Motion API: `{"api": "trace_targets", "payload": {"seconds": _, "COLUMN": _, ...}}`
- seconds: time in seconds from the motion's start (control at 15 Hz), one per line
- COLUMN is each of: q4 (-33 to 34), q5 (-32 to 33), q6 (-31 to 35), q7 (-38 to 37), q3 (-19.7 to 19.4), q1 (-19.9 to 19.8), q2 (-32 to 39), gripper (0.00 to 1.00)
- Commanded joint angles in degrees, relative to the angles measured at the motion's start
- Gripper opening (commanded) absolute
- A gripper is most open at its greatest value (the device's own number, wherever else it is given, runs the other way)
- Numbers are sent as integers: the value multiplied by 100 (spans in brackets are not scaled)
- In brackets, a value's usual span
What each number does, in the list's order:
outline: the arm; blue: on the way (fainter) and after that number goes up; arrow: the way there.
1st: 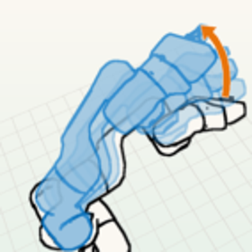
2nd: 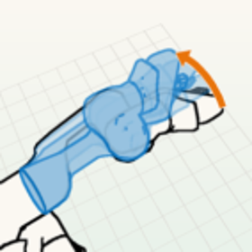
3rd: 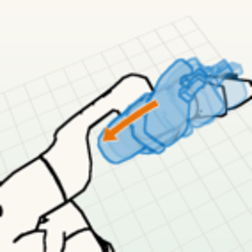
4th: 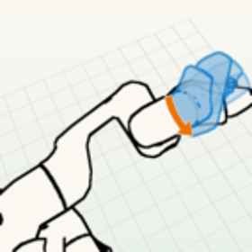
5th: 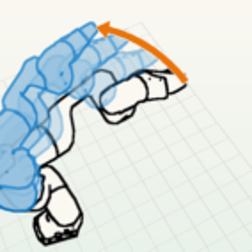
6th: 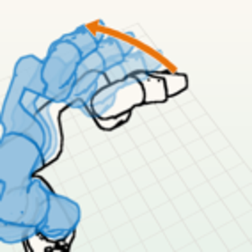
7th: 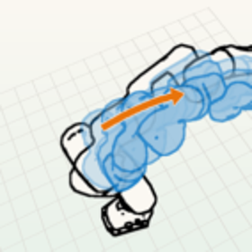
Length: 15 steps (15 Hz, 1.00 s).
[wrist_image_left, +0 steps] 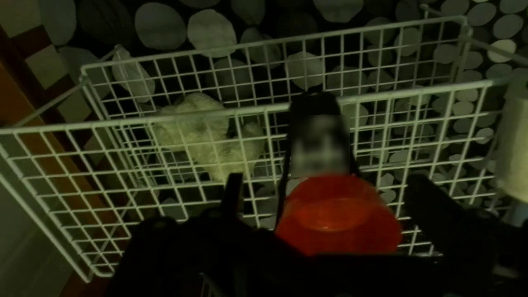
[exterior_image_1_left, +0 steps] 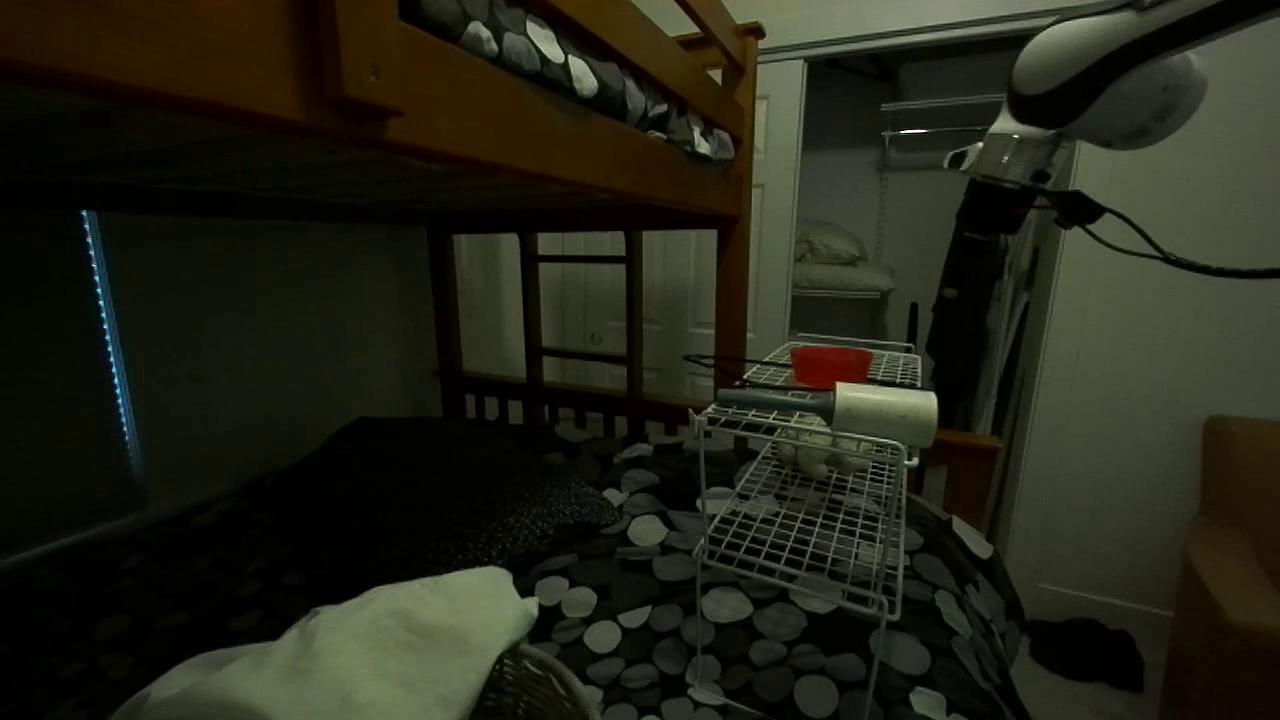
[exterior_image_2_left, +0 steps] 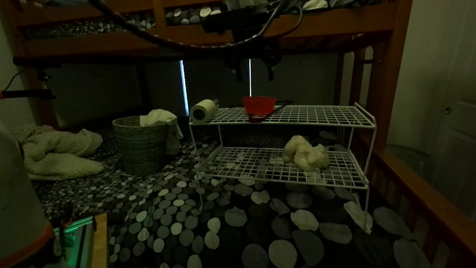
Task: Turn the white rack to the right
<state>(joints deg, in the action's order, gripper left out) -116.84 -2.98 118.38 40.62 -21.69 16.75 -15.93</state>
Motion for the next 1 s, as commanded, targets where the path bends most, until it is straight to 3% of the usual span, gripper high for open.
{"api": "trace_targets", "payload": {"seconds": 0.0, "q4": 1436, "q5": -633, "q6": -30, "q7": 565, "q3": 213, "q1": -544, "q2": 1492, "gripper": 100}}
{"api": "trace_targets", "payload": {"seconds": 0.07, "q4": 1793, "q5": -718, "q6": 141, "q7": 592, "q3": 330, "q1": -732, "q2": 1817, "gripper": 100}}
{"api": "trace_targets", "payload": {"seconds": 0.13, "q4": 1040, "q5": -468, "q6": 102, "q7": 350, "q3": 661, "q1": -887, "q2": 1114, "gripper": 100}}
{"api": "trace_targets", "payload": {"seconds": 0.33, "q4": 1713, "q5": -546, "q6": 164, "q7": 429, "q3": 835, "q1": -1182, "q2": 1795, "gripper": 100}}
{"api": "trace_targets", "payload": {"seconds": 0.53, "q4": 1639, "q5": -402, "q6": 267, "q7": 281, "q3": 938, "q1": -1231, "q2": 1800, "gripper": 100}}
{"api": "trace_targets", "payload": {"seconds": 0.67, "q4": 1773, "q5": -644, "q6": 319, "q7": 541, "q3": 1227, "q1": -1426, "q2": 2037, "gripper": 100}}
{"api": "trace_targets", "payload": {"seconds": 0.93, "q4": 2218, "q5": -336, "q6": 767, "q7": 711, "q3": 1604, "q1": -1652, "q2": 2696, "gripper": 100}}
